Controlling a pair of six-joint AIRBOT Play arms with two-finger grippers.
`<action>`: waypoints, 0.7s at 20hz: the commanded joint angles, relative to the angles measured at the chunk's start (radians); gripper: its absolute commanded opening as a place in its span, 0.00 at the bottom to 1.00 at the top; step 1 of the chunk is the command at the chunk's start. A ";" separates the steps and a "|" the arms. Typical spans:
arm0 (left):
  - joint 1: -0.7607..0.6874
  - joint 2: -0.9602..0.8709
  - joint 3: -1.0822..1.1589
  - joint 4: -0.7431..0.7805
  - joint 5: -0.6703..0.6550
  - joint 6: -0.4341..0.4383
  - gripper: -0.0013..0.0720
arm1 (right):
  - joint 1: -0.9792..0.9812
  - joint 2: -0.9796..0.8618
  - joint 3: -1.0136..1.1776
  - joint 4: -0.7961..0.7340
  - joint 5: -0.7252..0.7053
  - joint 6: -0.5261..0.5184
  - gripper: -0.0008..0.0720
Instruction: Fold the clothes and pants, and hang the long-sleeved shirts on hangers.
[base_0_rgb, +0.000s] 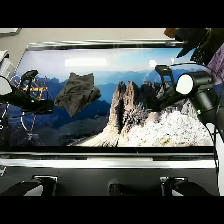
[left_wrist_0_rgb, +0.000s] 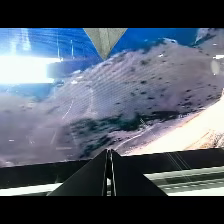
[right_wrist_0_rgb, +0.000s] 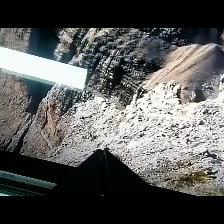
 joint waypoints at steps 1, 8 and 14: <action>0.000 0.001 0.000 0.000 0.000 0.000 0.05 | 0.001 0.001 0.001 0.000 0.000 0.000 0.06; 0.000 -0.005 0.000 0.000 0.000 0.000 0.53 | 0.001 0.001 0.001 0.000 0.000 0.000 0.06; 0.000 -0.007 0.001 0.002 0.133 -0.005 1.00 | 0.001 0.001 0.001 0.000 -0.027 0.000 0.06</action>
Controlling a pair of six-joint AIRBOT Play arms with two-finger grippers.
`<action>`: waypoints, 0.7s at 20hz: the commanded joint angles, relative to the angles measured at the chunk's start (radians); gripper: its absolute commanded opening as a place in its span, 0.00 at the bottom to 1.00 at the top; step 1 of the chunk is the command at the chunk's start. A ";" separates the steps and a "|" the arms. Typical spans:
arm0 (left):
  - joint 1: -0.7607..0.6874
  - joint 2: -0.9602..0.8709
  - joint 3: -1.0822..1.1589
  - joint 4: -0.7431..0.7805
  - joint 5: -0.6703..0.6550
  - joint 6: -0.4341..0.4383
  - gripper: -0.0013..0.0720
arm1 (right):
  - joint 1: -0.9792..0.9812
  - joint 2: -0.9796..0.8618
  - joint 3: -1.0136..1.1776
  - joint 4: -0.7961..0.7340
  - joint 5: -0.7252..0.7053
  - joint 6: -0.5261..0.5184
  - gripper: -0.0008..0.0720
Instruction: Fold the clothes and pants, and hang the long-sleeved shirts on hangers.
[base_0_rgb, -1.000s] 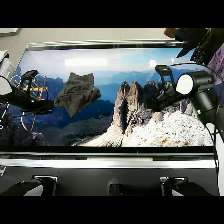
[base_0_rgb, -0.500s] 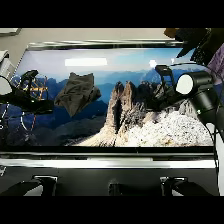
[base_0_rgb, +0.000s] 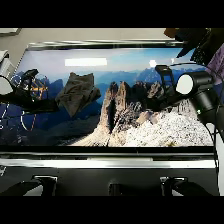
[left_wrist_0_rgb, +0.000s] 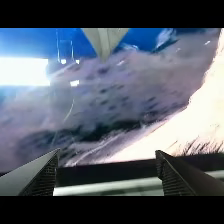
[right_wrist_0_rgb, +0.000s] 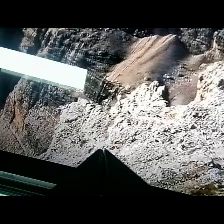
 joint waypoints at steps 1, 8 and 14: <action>0.000 -0.008 0.002 0.002 0.150 -0.026 1.00 | 0.001 0.001 0.001 0.001 -0.023 0.002 0.06; 0.000 -0.298 0.080 0.144 0.450 -0.161 1.00 | 0.001 0.001 0.001 0.008 0.014 0.036 0.17; 0.002 -0.626 0.256 0.143 0.512 -0.161 1.00 | 0.001 0.001 0.001 0.008 0.059 0.077 0.23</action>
